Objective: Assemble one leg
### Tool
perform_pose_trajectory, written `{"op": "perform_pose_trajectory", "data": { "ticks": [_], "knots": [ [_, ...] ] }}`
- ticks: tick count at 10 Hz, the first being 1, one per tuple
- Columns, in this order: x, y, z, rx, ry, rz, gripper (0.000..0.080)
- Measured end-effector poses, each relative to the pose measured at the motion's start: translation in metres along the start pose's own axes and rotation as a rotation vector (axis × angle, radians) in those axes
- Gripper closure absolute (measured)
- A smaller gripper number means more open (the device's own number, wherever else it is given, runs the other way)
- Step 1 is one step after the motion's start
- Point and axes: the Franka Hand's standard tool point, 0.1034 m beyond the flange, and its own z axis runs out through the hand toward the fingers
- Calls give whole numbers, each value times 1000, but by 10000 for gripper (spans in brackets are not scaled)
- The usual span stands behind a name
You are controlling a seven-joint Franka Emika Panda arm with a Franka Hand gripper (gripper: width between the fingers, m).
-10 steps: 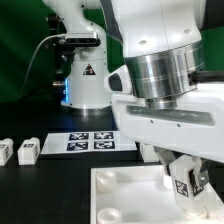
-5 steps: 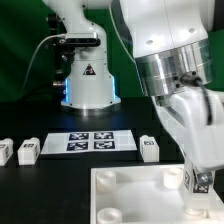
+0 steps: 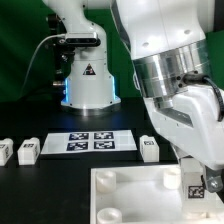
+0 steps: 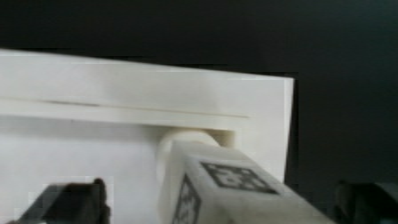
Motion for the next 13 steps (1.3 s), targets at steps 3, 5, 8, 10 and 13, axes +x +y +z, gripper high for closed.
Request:
{"op": "perform_pose_trajectory", "data": {
  "ticks": [3, 5, 8, 10, 13],
  "knots": [
    [-3, -3, -1, -17, 4, -371, 151],
    [-2, -3, -1, -19, 3, -582, 150],
    [5, -3, -5, -87, 10, -1044, 150],
    [4, -3, -4, -85, 10, -1022, 262],
    [7, -2, -4, -86, 15, -901, 491]
  ]
}}
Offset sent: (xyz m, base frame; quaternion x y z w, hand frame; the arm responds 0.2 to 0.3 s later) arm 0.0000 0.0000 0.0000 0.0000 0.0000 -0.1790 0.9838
